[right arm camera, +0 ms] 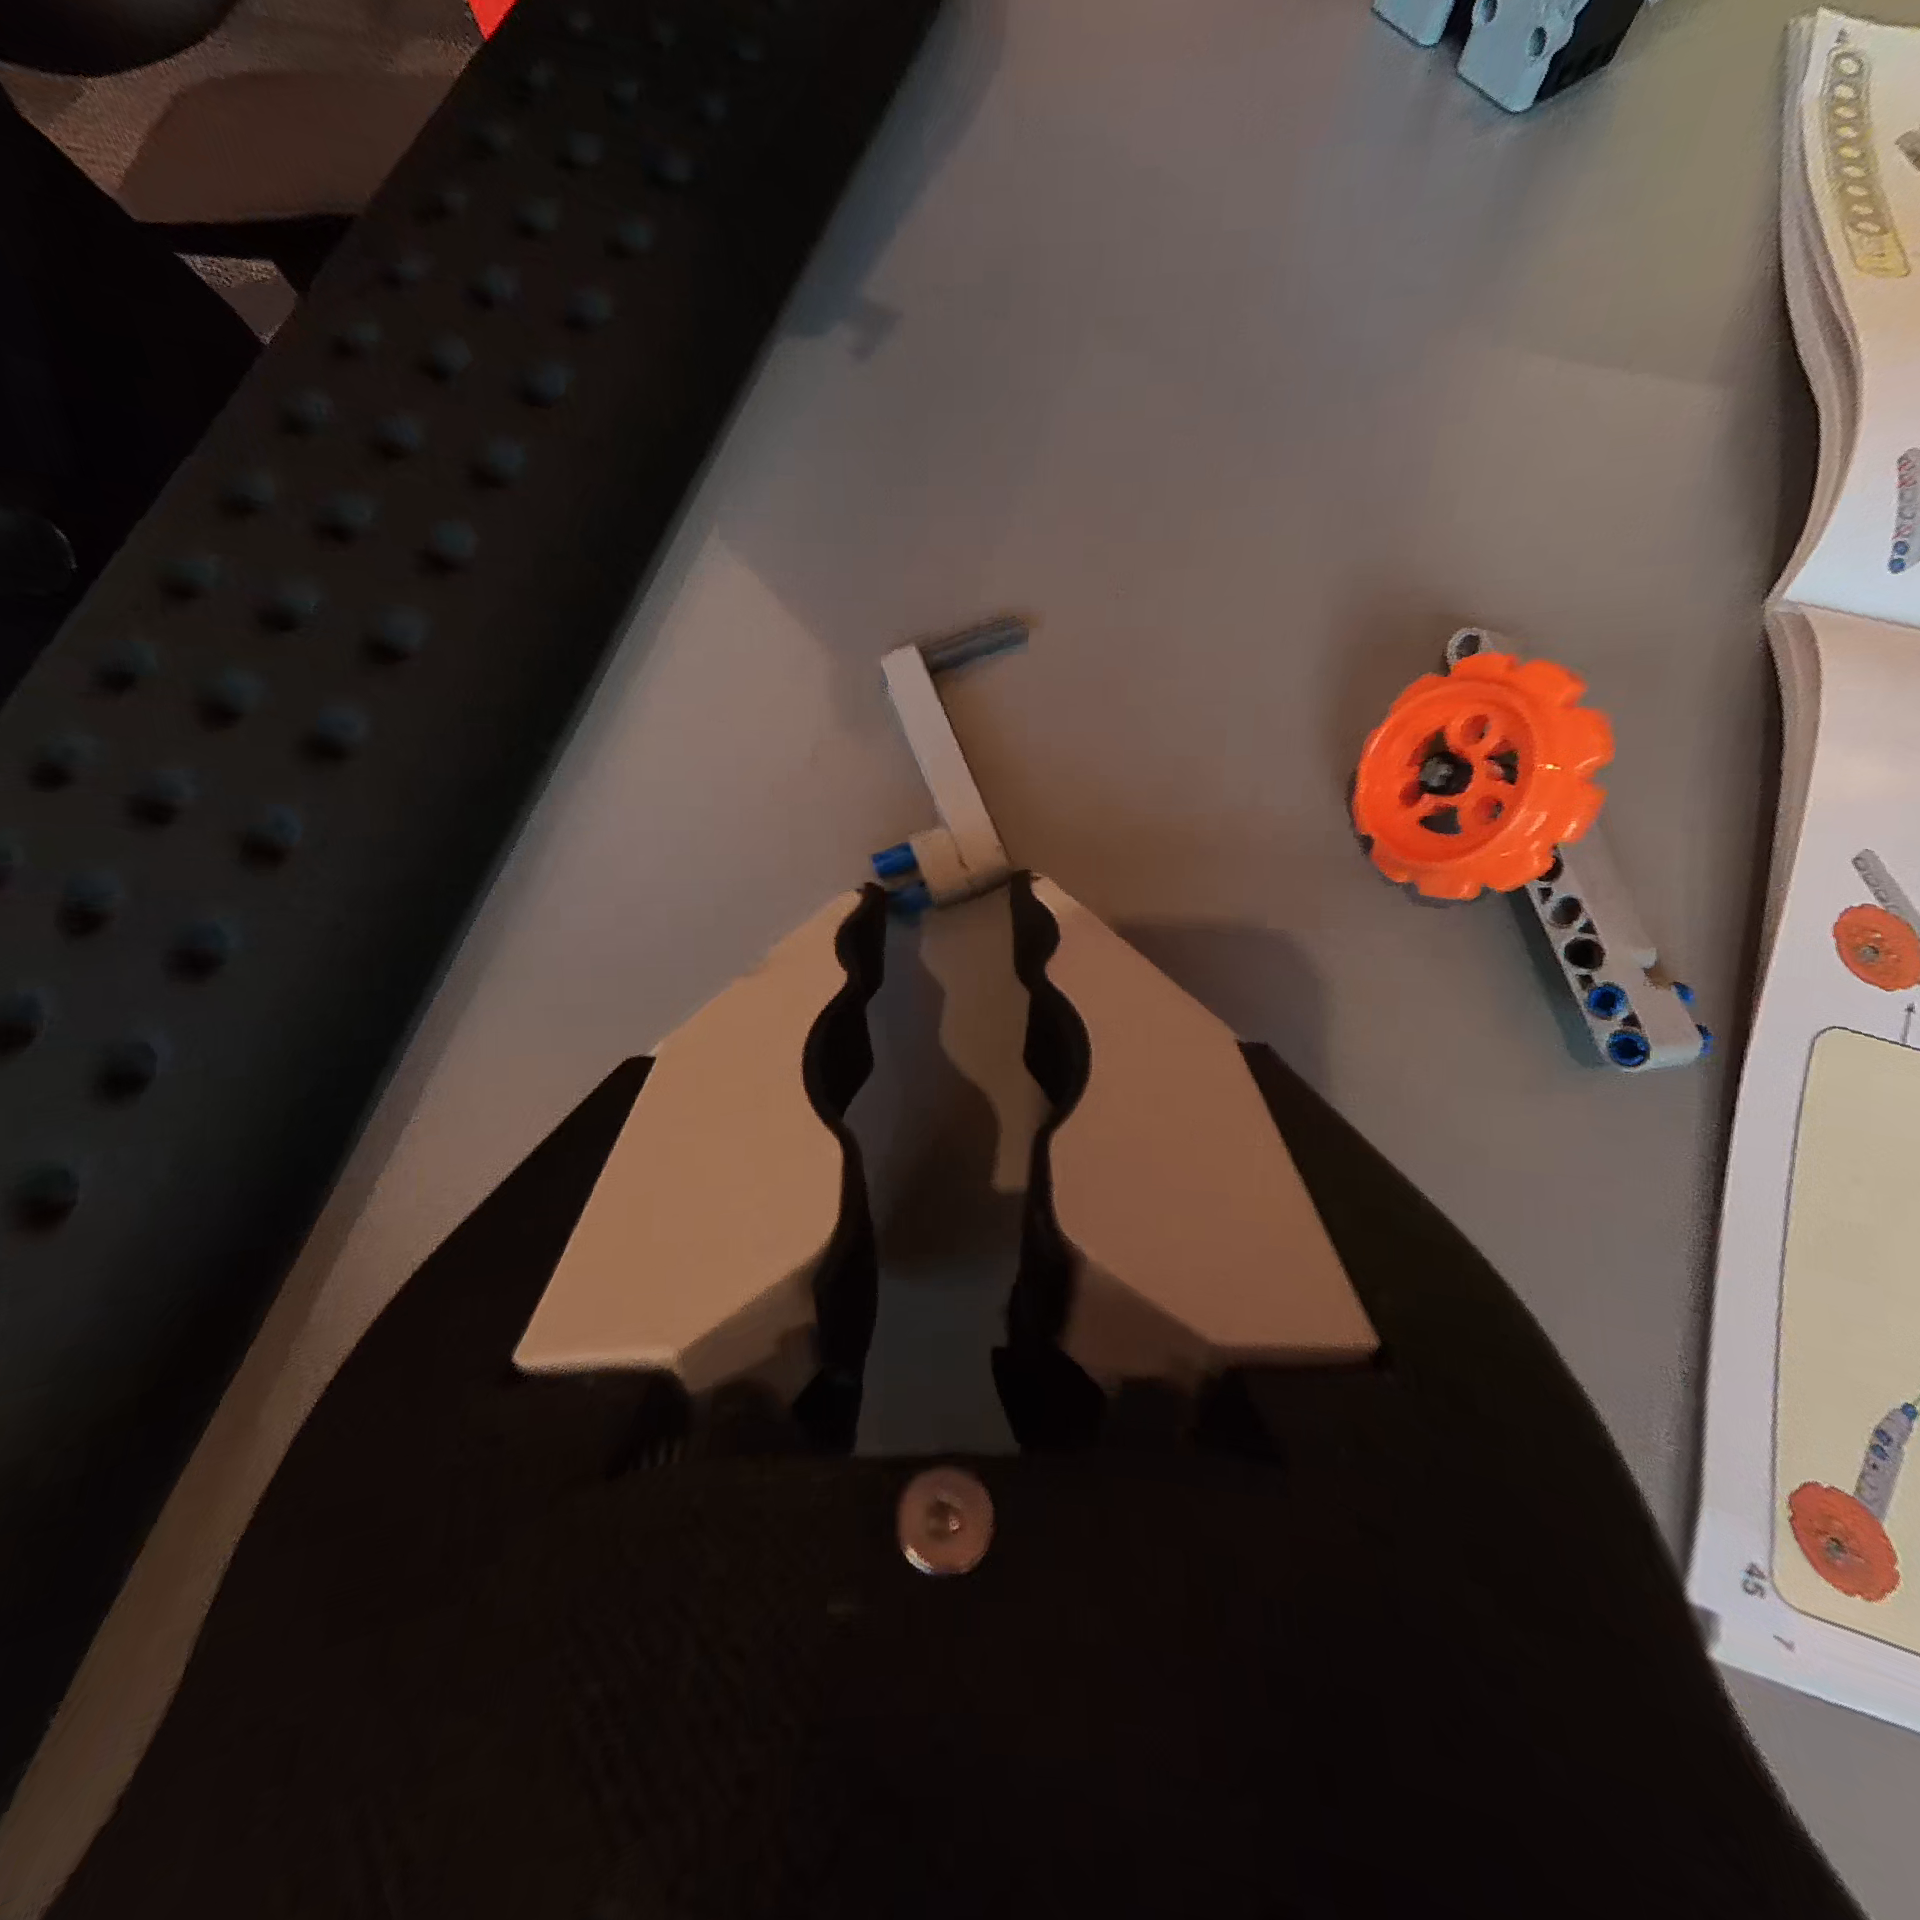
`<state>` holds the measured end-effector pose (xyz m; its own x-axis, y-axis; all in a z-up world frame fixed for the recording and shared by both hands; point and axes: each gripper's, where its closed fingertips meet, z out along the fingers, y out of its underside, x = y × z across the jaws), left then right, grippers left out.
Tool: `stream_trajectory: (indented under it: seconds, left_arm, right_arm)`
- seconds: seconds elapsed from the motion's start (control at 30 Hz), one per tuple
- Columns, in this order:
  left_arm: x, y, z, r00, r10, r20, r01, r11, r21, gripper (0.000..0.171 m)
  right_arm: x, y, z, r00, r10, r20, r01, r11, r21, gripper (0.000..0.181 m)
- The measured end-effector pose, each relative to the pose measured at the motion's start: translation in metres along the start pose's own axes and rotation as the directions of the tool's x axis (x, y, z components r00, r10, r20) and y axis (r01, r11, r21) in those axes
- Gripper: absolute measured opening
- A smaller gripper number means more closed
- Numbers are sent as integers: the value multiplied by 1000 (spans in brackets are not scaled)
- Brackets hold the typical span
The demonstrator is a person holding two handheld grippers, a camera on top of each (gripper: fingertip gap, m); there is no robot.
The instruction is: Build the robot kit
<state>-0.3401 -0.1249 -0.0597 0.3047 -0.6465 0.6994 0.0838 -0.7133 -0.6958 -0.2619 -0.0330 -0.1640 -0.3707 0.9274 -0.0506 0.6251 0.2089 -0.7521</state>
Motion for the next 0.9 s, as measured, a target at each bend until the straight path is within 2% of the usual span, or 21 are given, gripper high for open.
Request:
stream_trajectory:
  seconds: [0.23, 0.33, 0.47, 0.53, 0.7, 0.83, 0.87, 0.9]
  left_arm:
    - [-5, -5, -1, 1000, -31, -3, 31, 1000, 1, 6]
    - [-7, -7, 2, 999, -36, -5, 36, 999, -5, 5]
    - [-9, -8, 6, 999, -39, -6, 39, 999, -13, 5]
    - [-14, -7, 7, 999, -30, 17, 31, 999, -24, 5]
    - [-29, -3, 8, 989, 72, 128, -64, 996, -66, 6]
    - [-32, 0, 8, 988, 75, 132, -65, 995, -73, 5]
    - [-32, -1, 8, 989, 68, 128, -60, 996, -66, 5]
    - [-32, -1, 7, 990, 66, 127, -59, 996, -60, 5]
  right_arm:
    - [-3, 0, -5, 997, 15, -80, -12, 999, 38, 22]
    - [-7, -1, -6, 996, 49, -74, -46, 998, 52, 22]
    - [-12, -6, -8, 980, 201, -5, -200, 977, 77, 22]
    - [-12, -8, -11, 944, 326, 51, -329, 940, 85, 22]
    - [-15, -17, -17, 761, 599, 250, -633, 770, 82, 22]
    - [-9, -25, -25, 515, 759, 397, -837, 546, 42, 21]
    - [-7, -26, -29, 455, 775, 438, -867, 497, 22, 2]
    - [-4, -29, -35, 399, 782, 479, -895, 446, 17, 1]
